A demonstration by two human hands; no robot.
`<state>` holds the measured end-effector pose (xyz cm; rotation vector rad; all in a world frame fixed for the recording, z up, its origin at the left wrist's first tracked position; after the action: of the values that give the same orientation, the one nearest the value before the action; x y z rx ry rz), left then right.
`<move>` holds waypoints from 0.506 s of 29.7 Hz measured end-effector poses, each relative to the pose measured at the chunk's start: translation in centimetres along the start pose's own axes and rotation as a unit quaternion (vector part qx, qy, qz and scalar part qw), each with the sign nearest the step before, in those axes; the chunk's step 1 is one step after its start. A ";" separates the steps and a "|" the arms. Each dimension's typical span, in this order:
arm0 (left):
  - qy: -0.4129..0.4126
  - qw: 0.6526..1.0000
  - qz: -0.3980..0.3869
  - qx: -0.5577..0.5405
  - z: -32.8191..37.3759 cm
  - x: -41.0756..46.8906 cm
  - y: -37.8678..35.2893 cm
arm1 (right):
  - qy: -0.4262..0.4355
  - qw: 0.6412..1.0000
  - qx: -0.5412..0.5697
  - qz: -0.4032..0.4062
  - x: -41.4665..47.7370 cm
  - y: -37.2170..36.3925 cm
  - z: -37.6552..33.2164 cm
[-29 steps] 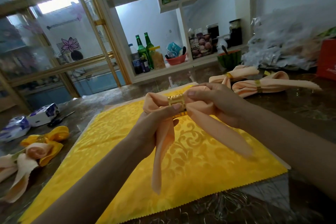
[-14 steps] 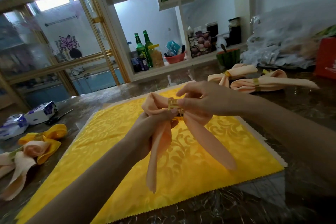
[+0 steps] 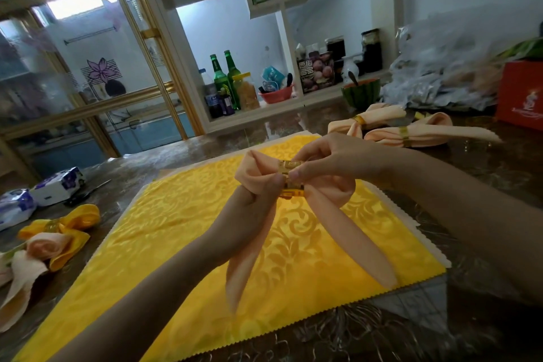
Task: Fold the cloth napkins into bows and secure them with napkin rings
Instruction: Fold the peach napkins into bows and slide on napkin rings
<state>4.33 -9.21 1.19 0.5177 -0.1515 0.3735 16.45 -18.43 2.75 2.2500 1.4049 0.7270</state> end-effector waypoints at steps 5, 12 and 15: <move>-0.024 0.989 -0.063 0.128 -0.1 -0.2 -0.9 | -0.001 0.999 0.053 0.005 -0.6 0.4 0.4; 0.088 0.988 -0.122 0.042 -0.5 0.0 -1.4 | 0.001 0.997 0.070 0.031 -0.8 0.4 0.8; 0.102 0.989 -0.103 -0.023 0.0 0.4 -1.3 | 0.028 0.996 0.066 0.046 -0.8 0.8 0.2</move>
<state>5.23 -10.15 0.66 0.4421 0.0918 0.2182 16.77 -19.53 2.87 2.4259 1.4214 0.7524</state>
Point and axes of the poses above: each hand's wrist, its own x-axis towards the middle knuckle, its own y-axis out of the back of the hand, z = x × y, the point moved 5 cm from there along x, towards the middle knuckle, and after that the axes turned 7 degrees about y, right-handed, at the moved point
